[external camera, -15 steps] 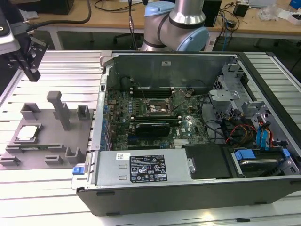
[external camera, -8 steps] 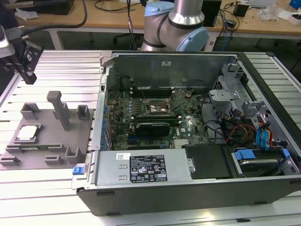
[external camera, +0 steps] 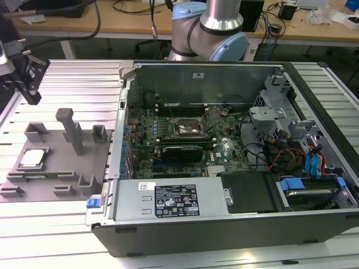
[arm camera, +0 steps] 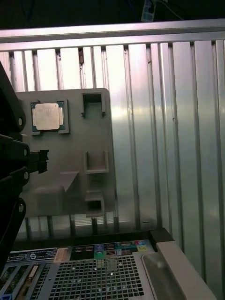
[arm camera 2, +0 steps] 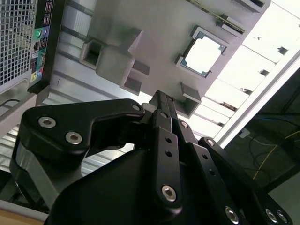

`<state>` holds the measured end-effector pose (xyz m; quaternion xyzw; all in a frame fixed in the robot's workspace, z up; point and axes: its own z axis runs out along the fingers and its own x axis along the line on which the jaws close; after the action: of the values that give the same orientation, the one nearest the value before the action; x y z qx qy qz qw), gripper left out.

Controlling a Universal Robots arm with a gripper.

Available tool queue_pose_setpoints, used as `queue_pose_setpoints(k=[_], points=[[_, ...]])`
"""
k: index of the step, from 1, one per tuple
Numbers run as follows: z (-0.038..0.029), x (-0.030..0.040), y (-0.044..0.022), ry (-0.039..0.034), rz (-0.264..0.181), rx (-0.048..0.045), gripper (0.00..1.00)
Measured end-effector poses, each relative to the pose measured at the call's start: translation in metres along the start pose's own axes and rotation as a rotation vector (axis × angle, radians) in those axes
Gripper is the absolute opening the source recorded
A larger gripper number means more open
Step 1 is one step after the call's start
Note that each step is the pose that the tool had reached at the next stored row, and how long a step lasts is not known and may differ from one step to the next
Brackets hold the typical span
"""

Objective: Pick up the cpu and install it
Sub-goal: 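Reach for the cpu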

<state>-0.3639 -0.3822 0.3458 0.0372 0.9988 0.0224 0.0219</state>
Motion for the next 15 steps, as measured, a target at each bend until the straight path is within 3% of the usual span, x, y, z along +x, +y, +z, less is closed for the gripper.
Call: queue_pose_setpoints(k=[15], points=[[0.0144, 0.0109, -0.0014, -0.0001, 0.000, 0.0000, 0.11]])
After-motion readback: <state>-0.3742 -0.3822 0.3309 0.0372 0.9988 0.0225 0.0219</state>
